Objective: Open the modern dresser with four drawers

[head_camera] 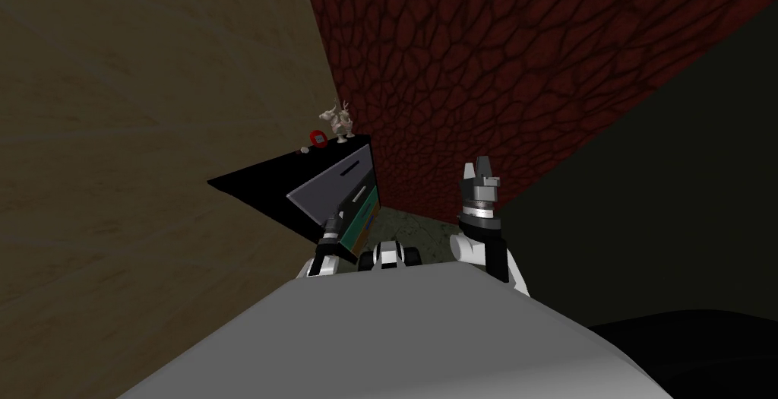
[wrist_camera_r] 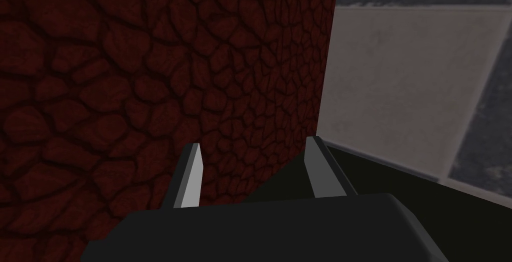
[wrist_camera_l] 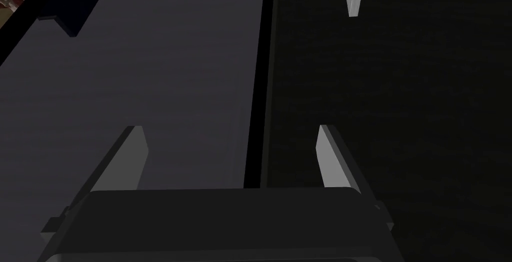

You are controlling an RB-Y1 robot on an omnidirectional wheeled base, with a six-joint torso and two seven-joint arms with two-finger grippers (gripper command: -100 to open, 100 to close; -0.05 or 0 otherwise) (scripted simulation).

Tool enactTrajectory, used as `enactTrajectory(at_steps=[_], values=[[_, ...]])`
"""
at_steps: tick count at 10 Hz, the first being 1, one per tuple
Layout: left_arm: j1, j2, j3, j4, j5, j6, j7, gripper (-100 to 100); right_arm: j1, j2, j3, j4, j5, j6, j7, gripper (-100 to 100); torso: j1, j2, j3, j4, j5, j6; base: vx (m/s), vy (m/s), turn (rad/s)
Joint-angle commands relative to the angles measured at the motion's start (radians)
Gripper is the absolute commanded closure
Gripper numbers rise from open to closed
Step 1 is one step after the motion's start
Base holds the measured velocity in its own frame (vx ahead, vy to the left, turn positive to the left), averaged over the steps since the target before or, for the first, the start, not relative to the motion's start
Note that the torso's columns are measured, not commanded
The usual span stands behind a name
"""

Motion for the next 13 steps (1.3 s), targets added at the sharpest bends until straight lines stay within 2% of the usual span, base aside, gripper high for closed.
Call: enactTrajectory(at_steps=[1, 6, 10, 11, 12, 13], values=[[-0.029, -0.014, 0.005, 0.08, 0.001, -0.015, -0.009, -100, 0.0, 0.0, 0.0, 0.0, 0.0, 0.0, 0.0, 0, 0.0, -0.002, -0.001, 0.0, 0.0, 0.0, 0.1, -0.007, -0.015], [-0.061, -0.05, 0.005, 0.195, 0.001, -0.045, -0.017, -100, 0.0, 0.0, 0.0, 0.0, 0.0, 0.0, 0.0, 0, 0.001, -0.001, 0.0, 0.001, 0.0, 0.0, 0.079, -0.001, -0.012], [-0.083, -0.105, 0.006, 0.27, 0.002, -0.067, -0.022, -100, 0.0, 0.0, 0.0, 0.0, 0.0, 0.0, 0.0, 0, -0.007, 0.01, 0.004, 0.003, -0.002, -0.001, 0.078, 0.002, -0.013], [-0.088, -0.131, 0.006, 0.288, 0.002, -0.072, -0.023, -100, 0.0, 0.0, 0.0, 0.0, 0.0, 0.0, 0.0, 0, -0.008, 0.014, 0.007, 0.004, -0.003, -0.001, 0.066, 0.004, -0.009], [-0.084, -0.116, 0.006, 0.275, 0.002, -0.068, -0.022, -100, 0.0, 0.0, 0.0, 0.0, 0.0, 0.0, 0.0, 0, -0.009, 0.015, 0.007, 0.004, -0.003, -0.001, 0.03, 0.002, -0.003], [-0.103, -0.116, 0.01, 0.265, 0.005, -0.038, -0.02, -100, 0.0, 0.0, 0.0, 0.0, 0.0, 0.0, 0.0, 0, -0.008, 0.016, 0.008, 0.005, -0.003, -0.001, 0.087, -0.009, -0.009]])
